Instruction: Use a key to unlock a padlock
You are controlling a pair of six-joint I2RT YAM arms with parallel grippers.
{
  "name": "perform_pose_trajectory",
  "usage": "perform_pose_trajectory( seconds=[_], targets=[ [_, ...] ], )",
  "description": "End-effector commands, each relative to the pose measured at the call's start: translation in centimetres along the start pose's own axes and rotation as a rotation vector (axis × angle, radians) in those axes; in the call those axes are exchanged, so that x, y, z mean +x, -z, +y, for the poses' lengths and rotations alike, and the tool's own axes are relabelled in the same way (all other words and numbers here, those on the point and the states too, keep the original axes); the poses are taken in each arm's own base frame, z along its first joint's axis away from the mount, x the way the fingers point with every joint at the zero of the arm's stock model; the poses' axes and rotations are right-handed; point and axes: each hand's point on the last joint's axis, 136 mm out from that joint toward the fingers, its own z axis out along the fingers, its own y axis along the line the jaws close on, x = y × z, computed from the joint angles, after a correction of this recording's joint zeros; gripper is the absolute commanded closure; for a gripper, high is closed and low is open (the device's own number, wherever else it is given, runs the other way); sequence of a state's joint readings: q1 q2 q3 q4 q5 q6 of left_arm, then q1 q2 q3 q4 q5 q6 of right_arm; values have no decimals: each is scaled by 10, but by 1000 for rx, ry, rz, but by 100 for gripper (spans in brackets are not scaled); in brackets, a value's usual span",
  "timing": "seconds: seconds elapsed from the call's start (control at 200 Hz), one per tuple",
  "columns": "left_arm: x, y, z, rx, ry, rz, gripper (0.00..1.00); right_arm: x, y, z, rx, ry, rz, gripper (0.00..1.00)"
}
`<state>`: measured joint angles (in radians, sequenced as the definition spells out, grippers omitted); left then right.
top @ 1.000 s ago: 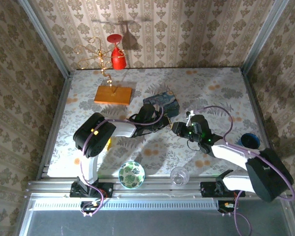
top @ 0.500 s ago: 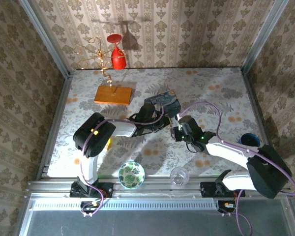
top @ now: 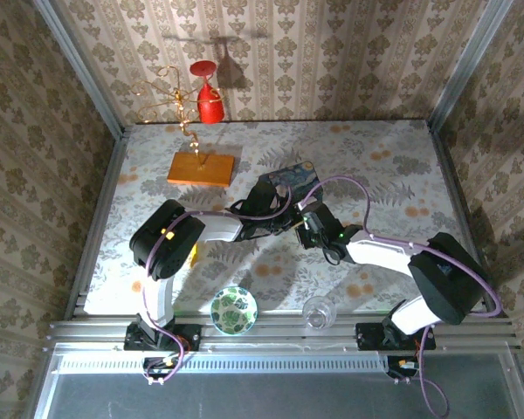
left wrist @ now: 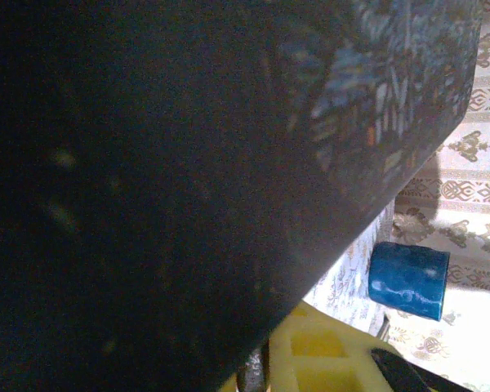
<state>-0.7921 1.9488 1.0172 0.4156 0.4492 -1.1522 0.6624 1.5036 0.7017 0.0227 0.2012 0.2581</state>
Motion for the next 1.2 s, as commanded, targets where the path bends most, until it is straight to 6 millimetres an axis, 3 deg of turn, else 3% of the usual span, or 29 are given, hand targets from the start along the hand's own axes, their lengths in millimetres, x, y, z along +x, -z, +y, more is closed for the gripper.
perform_pose_trajectory(
  seconds=[0.0, 0.53, 0.84, 0.985, 1.196],
  targets=[
    [26, 0, 16, -55, 103, 115, 100, -6, -2, -7, 63, 38, -3, 72],
    [33, 2, 20, -88, 101, 161, 100, -31, -7, -10, 145, 87, -111, 78],
    [38, 1, 23, -100, 100, 183, 100, -38, -9, -5, 133, 81, -146, 97],
    [40, 2, 25, -100, 99, 188, 100, -36, -11, 0, 68, -1, -124, 100],
    [41, 2, 25, -93, 93, 189, 100, -29, -17, 2, -192, -295, -35, 100]
  ],
)
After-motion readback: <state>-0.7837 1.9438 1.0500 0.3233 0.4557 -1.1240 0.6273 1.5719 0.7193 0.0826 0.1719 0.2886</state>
